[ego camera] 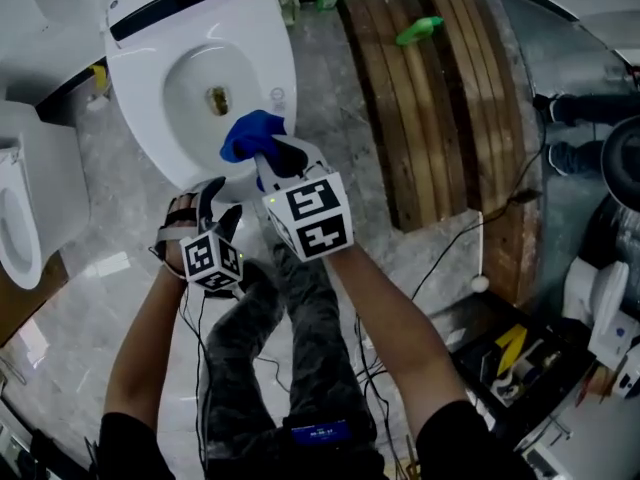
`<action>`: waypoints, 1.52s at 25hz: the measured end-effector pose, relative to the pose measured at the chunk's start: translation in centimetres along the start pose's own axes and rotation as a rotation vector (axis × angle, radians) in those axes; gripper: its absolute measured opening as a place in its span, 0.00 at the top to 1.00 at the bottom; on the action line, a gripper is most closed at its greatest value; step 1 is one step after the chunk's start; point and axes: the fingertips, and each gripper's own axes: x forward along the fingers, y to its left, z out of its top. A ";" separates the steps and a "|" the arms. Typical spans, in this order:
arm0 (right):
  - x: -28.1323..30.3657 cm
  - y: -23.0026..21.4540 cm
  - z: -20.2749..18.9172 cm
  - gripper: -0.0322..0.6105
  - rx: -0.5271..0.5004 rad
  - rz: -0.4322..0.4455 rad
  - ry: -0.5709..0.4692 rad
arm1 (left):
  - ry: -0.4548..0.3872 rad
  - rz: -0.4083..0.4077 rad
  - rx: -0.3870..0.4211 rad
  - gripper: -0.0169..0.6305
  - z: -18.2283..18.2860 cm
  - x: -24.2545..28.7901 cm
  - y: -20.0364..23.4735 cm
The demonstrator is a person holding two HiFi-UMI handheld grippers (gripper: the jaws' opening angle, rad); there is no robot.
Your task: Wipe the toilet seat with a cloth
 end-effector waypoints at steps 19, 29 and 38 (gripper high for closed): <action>-2.7 -2.0 -6.1 0.85 0.063 -0.039 -0.007 | 0.048 0.086 0.098 0.55 0.4 3.2 -1.2; -4.9 -3.6 -5.4 0.85 0.036 -0.065 -0.019 | 0.054 0.068 0.093 0.57 1.6 0.7 -0.8; -9.1 -4.0 -1.9 0.85 0.011 -0.076 -0.018 | 0.004 0.081 0.060 0.59 5.6 -6.7 1.9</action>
